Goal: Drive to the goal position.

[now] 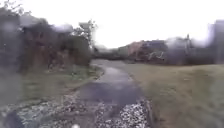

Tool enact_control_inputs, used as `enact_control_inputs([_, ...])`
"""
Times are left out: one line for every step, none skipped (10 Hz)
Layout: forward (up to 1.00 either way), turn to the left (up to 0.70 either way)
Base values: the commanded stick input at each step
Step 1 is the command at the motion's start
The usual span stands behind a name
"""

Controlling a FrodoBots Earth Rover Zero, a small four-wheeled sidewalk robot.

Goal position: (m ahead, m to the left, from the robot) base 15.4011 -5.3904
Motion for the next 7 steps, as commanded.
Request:
enact_control_inputs([1.00, 0.00])
enact_control_inputs([1.00, 0.00])
enact_control_inputs([1.00, 0.00])
enact_control_inputs([1.00, 0.00])
enact_control_inputs([1.00, 0.00])
enact_control_inputs([1.00, 0.00])
enact_control_inputs([1.00, -0.40])
